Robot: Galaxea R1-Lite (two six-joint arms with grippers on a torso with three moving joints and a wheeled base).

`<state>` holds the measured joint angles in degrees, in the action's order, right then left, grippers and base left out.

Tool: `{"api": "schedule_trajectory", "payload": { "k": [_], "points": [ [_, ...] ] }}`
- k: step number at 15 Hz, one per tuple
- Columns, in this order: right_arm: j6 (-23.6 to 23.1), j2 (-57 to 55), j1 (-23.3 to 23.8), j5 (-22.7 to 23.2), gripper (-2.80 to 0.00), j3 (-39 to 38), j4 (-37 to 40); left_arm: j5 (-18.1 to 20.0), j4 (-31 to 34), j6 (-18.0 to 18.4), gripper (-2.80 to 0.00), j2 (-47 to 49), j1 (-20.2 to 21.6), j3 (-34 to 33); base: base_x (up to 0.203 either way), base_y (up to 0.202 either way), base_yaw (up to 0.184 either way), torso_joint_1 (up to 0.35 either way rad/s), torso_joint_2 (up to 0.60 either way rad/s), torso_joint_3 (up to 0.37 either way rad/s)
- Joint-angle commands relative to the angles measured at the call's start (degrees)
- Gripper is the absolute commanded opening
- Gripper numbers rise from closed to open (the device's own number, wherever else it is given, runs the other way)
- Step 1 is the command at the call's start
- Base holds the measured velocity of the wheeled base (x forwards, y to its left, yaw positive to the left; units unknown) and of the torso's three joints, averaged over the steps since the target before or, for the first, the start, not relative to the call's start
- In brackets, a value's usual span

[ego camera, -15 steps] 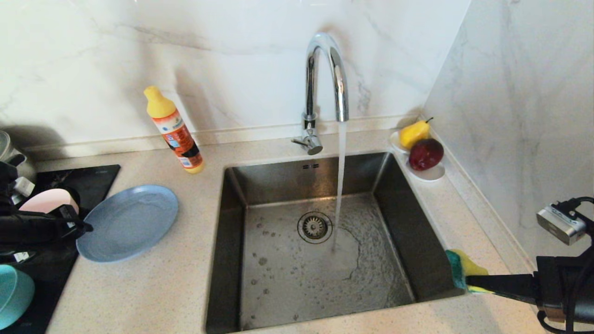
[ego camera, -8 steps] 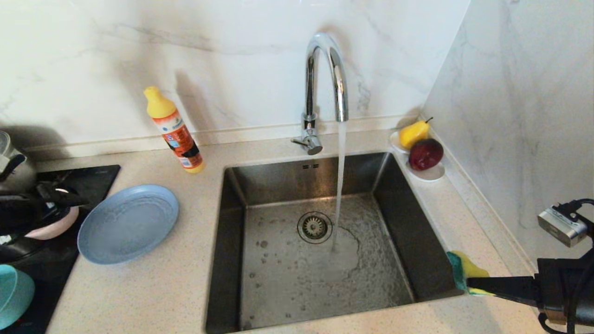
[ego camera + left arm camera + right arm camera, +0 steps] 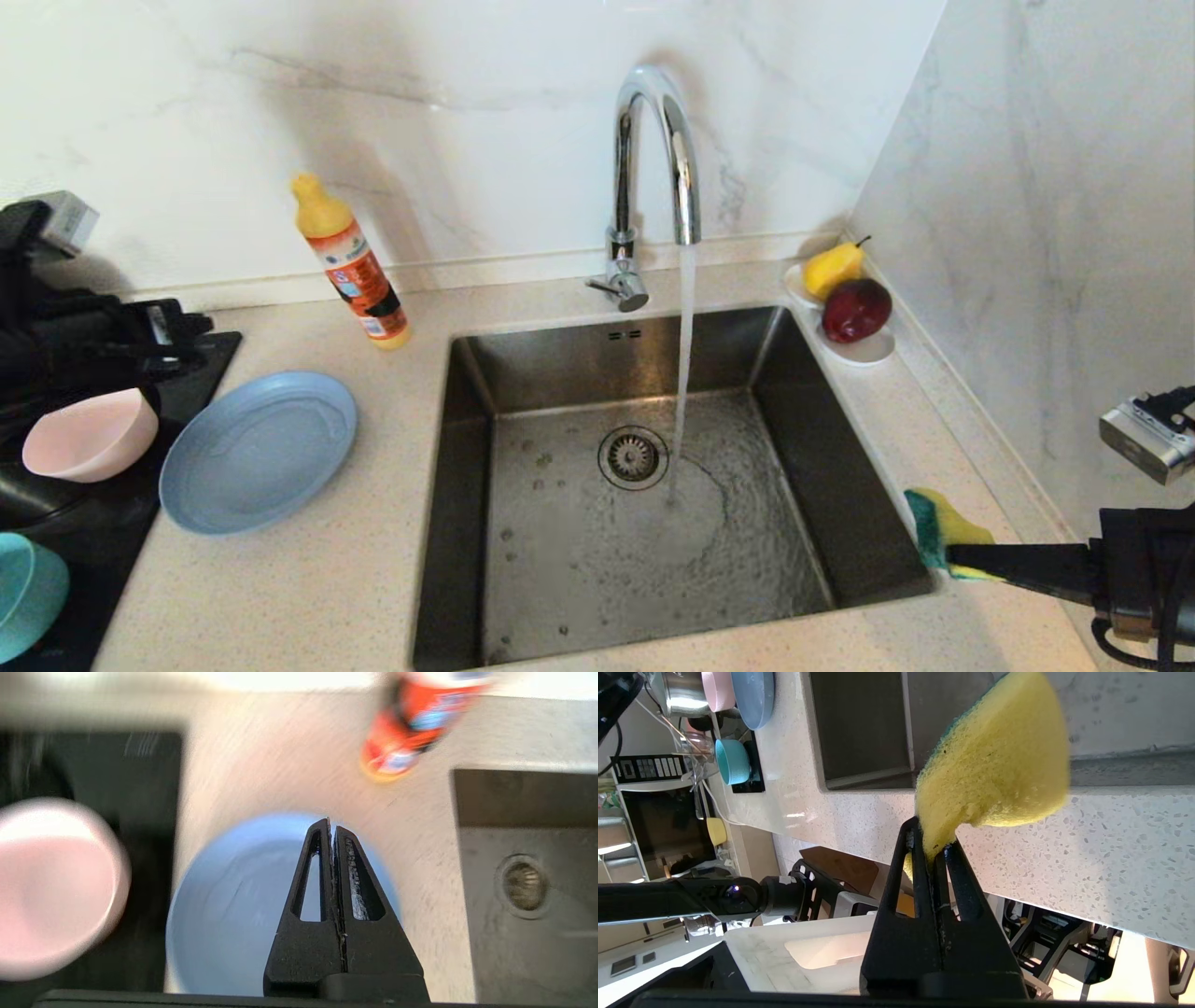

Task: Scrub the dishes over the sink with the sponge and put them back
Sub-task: Put down the sponge

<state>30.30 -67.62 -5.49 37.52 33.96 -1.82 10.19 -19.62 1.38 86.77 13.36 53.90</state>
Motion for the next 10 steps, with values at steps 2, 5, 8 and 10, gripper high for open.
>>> {"api": "schedule_trajectory", "payload": {
  "k": [2, 5, 8, 10],
  "points": [
    [0.3, 0.6, 0.0, 0.1, -2.80, -0.6, 0.0, -5.1, -11.8, 7.3, -2.80, -5.3, -8.9, -8.2, 0.000, 0.000, 0.000, 0.000, 0.00, 0.000],
    [0.4, 1.3, 0.0, 0.0, -2.80, -0.3, 0.1, -5.6, -13.9, 7.7, -2.80, -19.2, -11.6, -15.7, 0.000, 0.000, 0.000, 0.000, 0.00, 0.000],
    [0.4, 1.0, 0.0, 0.2, -2.80, -0.6, 0.2, -6.3, -13.2, 5.3, -2.80, -37.1, -12.2, -24.8, 0.000, 0.000, 0.000, 0.000, 0.00, 0.000],
    [0.5, 1.4, 0.0, 0.2, -2.80, -0.9, 0.4, -7.2, -8.5, 3.9, -2.80, -48.6, -12.3, -28.4, 0.000, 0.000, 0.000, 0.000, 0.00, 0.000]
  ]
}}
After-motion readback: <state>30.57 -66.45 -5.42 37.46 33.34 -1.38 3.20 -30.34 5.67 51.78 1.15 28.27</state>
